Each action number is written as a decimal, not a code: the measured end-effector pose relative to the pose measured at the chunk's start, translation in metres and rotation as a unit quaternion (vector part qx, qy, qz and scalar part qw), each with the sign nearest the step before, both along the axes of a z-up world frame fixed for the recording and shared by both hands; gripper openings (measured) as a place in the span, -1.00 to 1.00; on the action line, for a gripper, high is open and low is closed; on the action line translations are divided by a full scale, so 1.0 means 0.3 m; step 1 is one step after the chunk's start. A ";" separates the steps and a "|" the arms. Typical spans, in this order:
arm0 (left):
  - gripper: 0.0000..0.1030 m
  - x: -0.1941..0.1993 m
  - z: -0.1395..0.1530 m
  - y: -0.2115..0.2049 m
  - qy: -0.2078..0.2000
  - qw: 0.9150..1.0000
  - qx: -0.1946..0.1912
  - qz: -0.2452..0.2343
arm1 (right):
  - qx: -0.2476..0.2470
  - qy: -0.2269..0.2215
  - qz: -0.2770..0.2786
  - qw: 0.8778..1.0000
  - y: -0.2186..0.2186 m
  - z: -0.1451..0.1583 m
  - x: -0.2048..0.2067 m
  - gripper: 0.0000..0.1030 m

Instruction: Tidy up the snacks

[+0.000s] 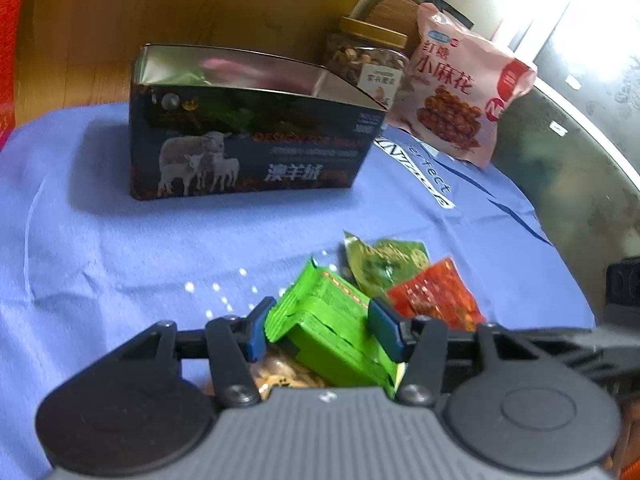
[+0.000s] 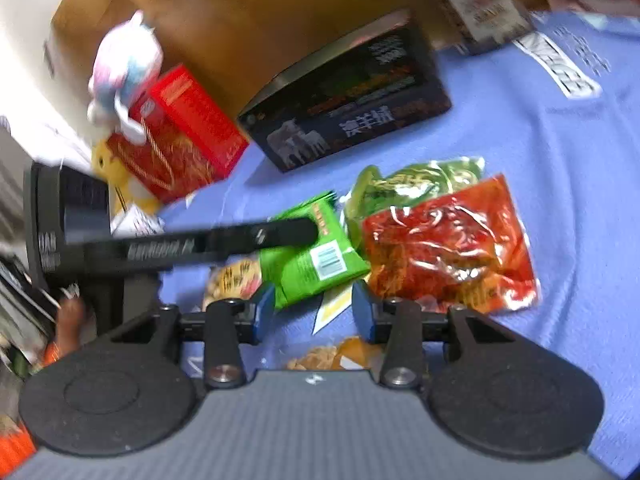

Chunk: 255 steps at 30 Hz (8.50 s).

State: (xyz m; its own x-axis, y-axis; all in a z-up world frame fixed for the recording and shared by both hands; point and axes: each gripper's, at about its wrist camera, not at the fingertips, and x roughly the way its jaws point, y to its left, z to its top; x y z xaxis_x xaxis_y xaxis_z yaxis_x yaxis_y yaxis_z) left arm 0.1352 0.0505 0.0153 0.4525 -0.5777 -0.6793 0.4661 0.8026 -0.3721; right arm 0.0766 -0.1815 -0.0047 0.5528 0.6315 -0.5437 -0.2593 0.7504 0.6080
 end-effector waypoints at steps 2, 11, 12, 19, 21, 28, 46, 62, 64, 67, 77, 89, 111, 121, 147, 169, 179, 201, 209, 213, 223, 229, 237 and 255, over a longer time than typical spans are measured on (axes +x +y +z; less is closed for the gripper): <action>-0.02 -0.006 0.012 0.012 0.008 1.000 -0.008 0.000 | -0.001 -0.011 -0.007 1.000 -0.020 0.007 -0.022 -0.12; -0.02 0.027 0.137 0.113 -0.034 0.998 -0.032 0.046 | 0.106 0.011 -0.038 0.994 -0.153 0.038 -0.084 -0.09; -0.02 0.036 0.136 0.106 -0.033 0.998 -0.027 0.042 | 0.119 0.021 -0.041 0.992 -0.151 0.033 -0.074 -0.09; -0.02 0.050 0.080 0.042 -0.013 1.000 0.000 0.012 | 0.165 0.089 -0.039 0.981 -0.126 -0.024 -0.019 -0.09; -0.02 0.036 0.069 0.051 -0.006 1.000 -0.003 0.009 | 0.146 0.090 -0.035 0.985 -0.100 -0.023 -0.003 -0.09; -0.05 -0.007 0.000 0.038 0.017 1.000 -0.008 0.007 | 0.053 0.051 -0.016 0.997 0.050 -0.009 0.036 -0.09; -0.27 0.100 0.204 0.008 -0.016 0.994 -0.110 0.010 | -0.078 -0.151 0.012 0.985 0.104 0.140 0.075 -0.61; -0.16 0.357 0.201 -0.025 -0.042 0.991 -0.078 0.104 | -0.122 -0.182 0.004 0.976 0.009 0.209 0.350 -0.45; -0.16 0.297 0.205 -0.007 -0.055 0.990 -0.081 0.098 | -0.096 -0.178 -0.016 0.979 -0.063 0.181 0.273 -0.40; -0.16 0.229 0.187 -0.016 -0.050 0.993 -0.074 0.077 | -0.062 -0.148 -0.045 0.986 -0.167 0.110 0.173 -0.30; 0.05 0.164 0.014 -0.146 0.058 0.996 -0.067 0.030 | -0.009 -0.053 -0.087 0.995 -0.290 -0.040 0.028 -0.30; -0.30 0.146 -0.045 -0.173 0.089 0.992 -0.076 0.052 | 0.021 -0.072 -0.046 0.996 -0.262 -0.021 -0.053 -0.29; -0.70 0.225 0.197 -0.067 0.002 0.984 -0.166 0.066 | 0.130 -0.045 -0.072 0.988 -0.227 0.025 0.235 -0.79; -0.29 0.406 0.285 -0.002 -0.071 0.980 -0.056 0.179 | 0.034 -0.133 -0.097 0.986 -0.057 0.222 0.492 -0.57; 0.06 -0.050 -0.009 -0.202 0.072 0.994 -0.080 0.018 | 0.062 -0.037 -0.061 0.996 -0.268 -0.102 -0.029 -0.24; 0.55 -0.065 0.005 -0.075 0.090 0.984 -0.147 0.043 | 0.261 0.072 -0.132 0.953 -0.395 -0.183 -0.016 -0.93; 0.83 -0.073 -0.028 -0.152 0.112 0.976 -0.189 0.014 | 0.419 0.163 -0.138 0.882 -0.395 -0.211 -0.038 -0.92; 0.86 -0.081 0.003 -0.043 0.114 0.966 -0.231 0.026 | 0.248 0.071 -0.021 0.966 -0.154 -0.075 -0.062 0.11; 0.76 -0.100 0.009 0.004 0.100 0.970 -0.220 0.034 | 0.169 -0.017 -0.049 0.984 -0.209 -0.002 -0.138 0.11; 0.29 -0.108 -0.001 -0.037 0.095 0.979 -0.178 0.032 | 0.118 -0.036 -0.085 0.989 -0.228 -0.008 -0.159 0.11; -0.95 -0.087 -0.032 -0.115 0.092 0.990 -0.101 0.030 | 0.101 -0.013 -0.098 0.990 -0.226 -0.086 -0.125 0.03; -0.95 -0.060 -0.037 -0.059 0.109 0.983 -0.143 0.042 | 0.089 -0.030 -0.093 0.991 -0.235 -0.080 -0.119 0.04; -0.94 -0.126 0.002 -0.016 0.113 0.985 -0.124 0.029 | 0.085 -0.016 -0.050 0.995 -0.215 -0.073 -0.111 0.06; -0.45 -0.250 -0.094 0.083 0.146 0.959 -0.219 0.100 | 0.221 0.069 -0.050 0.972 -0.222 -0.157 -0.038 -0.74</action>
State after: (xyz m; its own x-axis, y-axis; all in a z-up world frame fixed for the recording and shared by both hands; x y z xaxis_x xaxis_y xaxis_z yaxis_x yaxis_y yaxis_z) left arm 0.0601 0.0753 -0.0129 0.4116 -0.7583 -0.5056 0.1431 0.6016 -0.7859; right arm 0.0652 -0.2481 -0.0519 0.5646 0.7666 -0.3059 -0.0911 0.4263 0.9000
